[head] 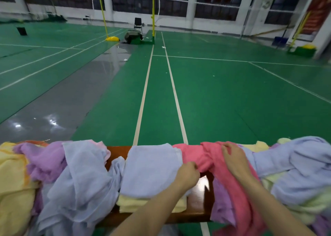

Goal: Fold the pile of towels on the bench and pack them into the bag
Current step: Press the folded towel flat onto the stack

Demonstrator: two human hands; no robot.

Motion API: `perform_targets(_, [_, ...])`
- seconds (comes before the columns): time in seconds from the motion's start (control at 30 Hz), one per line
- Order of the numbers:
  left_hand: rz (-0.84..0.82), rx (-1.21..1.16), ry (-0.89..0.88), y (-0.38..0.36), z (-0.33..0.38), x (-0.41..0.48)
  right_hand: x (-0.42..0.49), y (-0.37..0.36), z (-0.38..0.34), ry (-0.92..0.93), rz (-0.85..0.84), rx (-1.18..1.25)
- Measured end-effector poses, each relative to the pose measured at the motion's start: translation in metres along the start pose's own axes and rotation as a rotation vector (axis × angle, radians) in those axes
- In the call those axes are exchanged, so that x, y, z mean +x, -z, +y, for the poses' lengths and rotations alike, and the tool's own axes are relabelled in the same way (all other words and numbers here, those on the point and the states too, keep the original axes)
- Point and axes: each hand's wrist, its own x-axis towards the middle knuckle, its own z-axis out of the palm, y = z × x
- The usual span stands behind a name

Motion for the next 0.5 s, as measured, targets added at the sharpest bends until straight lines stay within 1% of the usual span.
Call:
perform_targets(0.07, [-0.056,-0.128,0.132,-0.013,0.010,0.005,0.001,0.009,0.005,-0.051,0.022,-0.032])
perform_targets(0.13, [-0.044,-0.428,0.269,-0.021,0.016,0.008,0.000,0.013,0.007,-0.112,0.027,-0.001])
perform_targets(0.2, [0.016,-0.767,0.396,-0.022,0.022,0.011,0.002,0.012,0.010,-0.198,0.018,0.038])
perform_targets(0.23, [0.053,-0.889,0.427,-0.024,0.023,0.014,0.003,0.012,0.012,-0.224,0.028,0.037])
perform_targets(0.27, [0.087,-0.957,0.429,-0.024,0.024,0.016,0.005,0.012,0.014,-0.235,0.045,0.034])
perform_targets(0.33, [0.130,-1.004,0.392,-0.022,0.026,0.018,0.006,0.014,0.015,-0.292,0.065,0.084])
perform_targets(0.4, [0.178,-1.051,0.319,-0.014,0.031,0.018,0.007,0.016,0.014,-0.369,0.053,0.149])
perform_targets(0.47, [0.268,-1.084,0.252,-0.004,0.038,0.021,0.013,0.017,0.016,-0.434,0.025,0.225])
perform_targets(0.5, [0.302,-1.147,0.226,0.003,0.041,0.022,0.016,0.019,0.015,-0.465,0.021,0.278])
